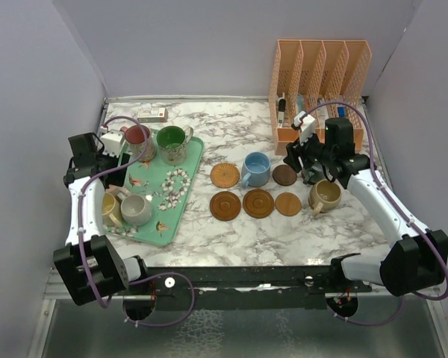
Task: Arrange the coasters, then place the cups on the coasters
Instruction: Pick up the cup from the tray.
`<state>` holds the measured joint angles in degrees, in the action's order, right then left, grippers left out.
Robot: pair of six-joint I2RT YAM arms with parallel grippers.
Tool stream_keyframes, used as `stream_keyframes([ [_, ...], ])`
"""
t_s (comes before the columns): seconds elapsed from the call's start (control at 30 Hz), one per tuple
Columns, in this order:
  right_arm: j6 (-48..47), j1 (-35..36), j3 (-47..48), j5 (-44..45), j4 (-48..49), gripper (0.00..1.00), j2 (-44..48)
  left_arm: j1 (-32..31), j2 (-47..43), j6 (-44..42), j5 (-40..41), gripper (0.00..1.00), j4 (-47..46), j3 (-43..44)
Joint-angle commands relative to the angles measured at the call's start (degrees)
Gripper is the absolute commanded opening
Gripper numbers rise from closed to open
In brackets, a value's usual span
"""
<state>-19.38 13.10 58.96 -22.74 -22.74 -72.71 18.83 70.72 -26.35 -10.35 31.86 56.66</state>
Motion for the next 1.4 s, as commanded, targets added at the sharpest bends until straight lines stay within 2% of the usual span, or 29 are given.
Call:
stream_keyframes([
  [0.0, -0.66, -0.18, -0.38, -0.13, 0.22, 0.59, -1.02, 1.67, 0.3, -2.39, 6.06, 0.74, -1.92, -0.4],
  [0.17, -0.99, -0.2, -0.8, 0.4, 0.53, 0.59, -1.14, 3.25, 3.84, -3.73, 6.78, 0.69, -2.09, 0.33],
  [0.37, -1.1, -0.21, -0.95, 0.64, 0.57, 0.59, -2.11, 6.27, 8.79, -4.42, 3.75, 0.62, -2.1, 1.66],
  [0.57, -1.32, -0.24, -1.26, 0.83, 0.67, 0.59, -2.18, 9.57, 12.25, -4.69, -0.7, 0.61, -2.68, 1.96],
  [0.7, -1.45, -0.27, -1.38, 1.11, 0.85, 0.59, -2.17, 10.55, 14.78, -4.7, -1.55, 0.55, -3.26, 2.28],
  [0.87, -1.61, -0.27, -1.47, 1.21, 0.8, 0.59, -2.37, 10.53, 16.77, -3.48, -4.98, 0.4, -3.01, 3.36],
  [1.1, -1.72, -0.27, -1.54, 1.14, 0.86, 0.59, -2.52, 9.96, 19.24, -0.28, -9.86, 0.28, -2.0, 6.16],
  [1.37, -1.87, -0.27, -1.79, 0.78, 0.77, 0.59, -2.02, 4.61, 21.97, 2.97, -11.48, 0.17, -1.89, 9.09],
])
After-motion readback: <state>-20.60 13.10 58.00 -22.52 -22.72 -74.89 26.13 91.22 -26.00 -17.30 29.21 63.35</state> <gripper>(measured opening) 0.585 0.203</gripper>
